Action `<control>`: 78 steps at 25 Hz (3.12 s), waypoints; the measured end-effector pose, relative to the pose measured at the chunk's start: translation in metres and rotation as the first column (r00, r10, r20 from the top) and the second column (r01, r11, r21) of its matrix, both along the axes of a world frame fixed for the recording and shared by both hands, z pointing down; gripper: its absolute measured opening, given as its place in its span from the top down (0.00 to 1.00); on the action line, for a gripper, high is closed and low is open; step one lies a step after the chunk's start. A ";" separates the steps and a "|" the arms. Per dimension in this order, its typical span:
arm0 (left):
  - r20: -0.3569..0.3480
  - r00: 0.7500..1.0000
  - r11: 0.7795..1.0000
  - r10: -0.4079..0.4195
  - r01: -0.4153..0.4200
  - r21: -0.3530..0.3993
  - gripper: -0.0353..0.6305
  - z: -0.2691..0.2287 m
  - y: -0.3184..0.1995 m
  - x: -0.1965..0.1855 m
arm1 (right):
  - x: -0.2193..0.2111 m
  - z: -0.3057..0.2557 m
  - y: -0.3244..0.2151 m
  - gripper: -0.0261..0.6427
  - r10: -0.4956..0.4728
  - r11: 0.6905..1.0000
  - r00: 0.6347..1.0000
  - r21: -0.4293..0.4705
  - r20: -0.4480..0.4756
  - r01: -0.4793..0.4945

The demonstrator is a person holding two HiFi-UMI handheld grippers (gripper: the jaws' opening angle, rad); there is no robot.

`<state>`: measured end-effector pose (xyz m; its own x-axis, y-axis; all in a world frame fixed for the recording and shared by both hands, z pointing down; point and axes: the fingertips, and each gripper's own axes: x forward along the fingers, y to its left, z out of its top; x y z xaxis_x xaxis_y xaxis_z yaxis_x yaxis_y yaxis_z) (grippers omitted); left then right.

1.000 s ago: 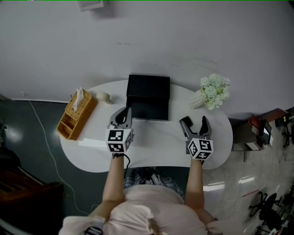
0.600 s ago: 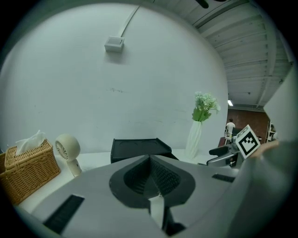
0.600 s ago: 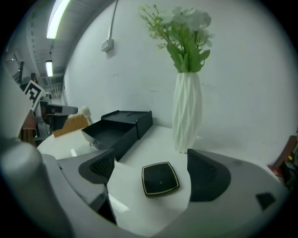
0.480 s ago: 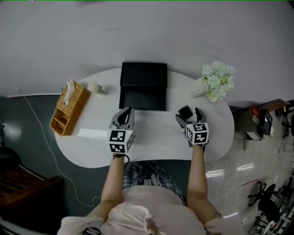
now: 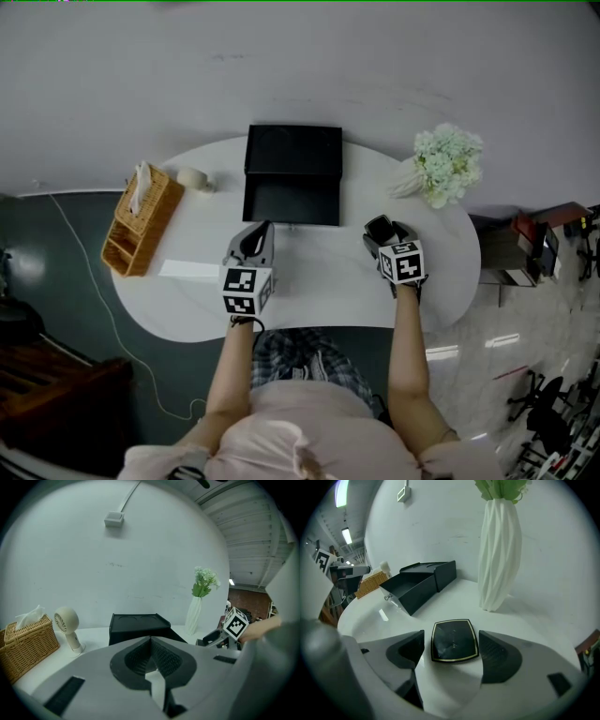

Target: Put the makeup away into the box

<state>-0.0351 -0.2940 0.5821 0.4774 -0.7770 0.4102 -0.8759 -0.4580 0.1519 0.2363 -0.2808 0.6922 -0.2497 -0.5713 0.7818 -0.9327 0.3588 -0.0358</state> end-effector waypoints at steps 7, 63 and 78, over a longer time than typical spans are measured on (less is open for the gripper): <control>-0.001 1.000 1.000 -0.019 0.019 0.005 0.91 -0.001 -0.002 -0.006 | 0.002 0.007 0.002 0.47 0.000 1.000 1.000 -0.014 -0.028 0.000; -0.010 0.976 0.975 -0.217 0.216 -0.040 0.91 0.014 -0.039 -0.100 | -0.223 -0.023 -0.096 0.47 -0.359 0.922 0.933 -0.150 0.012 0.357; -0.012 0.976 0.976 -0.216 0.216 -0.039 0.91 0.013 -0.039 -0.101 | -0.227 -0.030 -0.087 0.25 -0.382 0.913 0.924 -0.158 0.003 0.377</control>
<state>-0.1363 -0.3332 0.5950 0.3064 -0.8470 0.4344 -0.9509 -0.2519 0.1797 0.0093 -0.3683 0.6621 -0.4011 -0.3113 0.8615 -0.7289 0.6781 -0.0943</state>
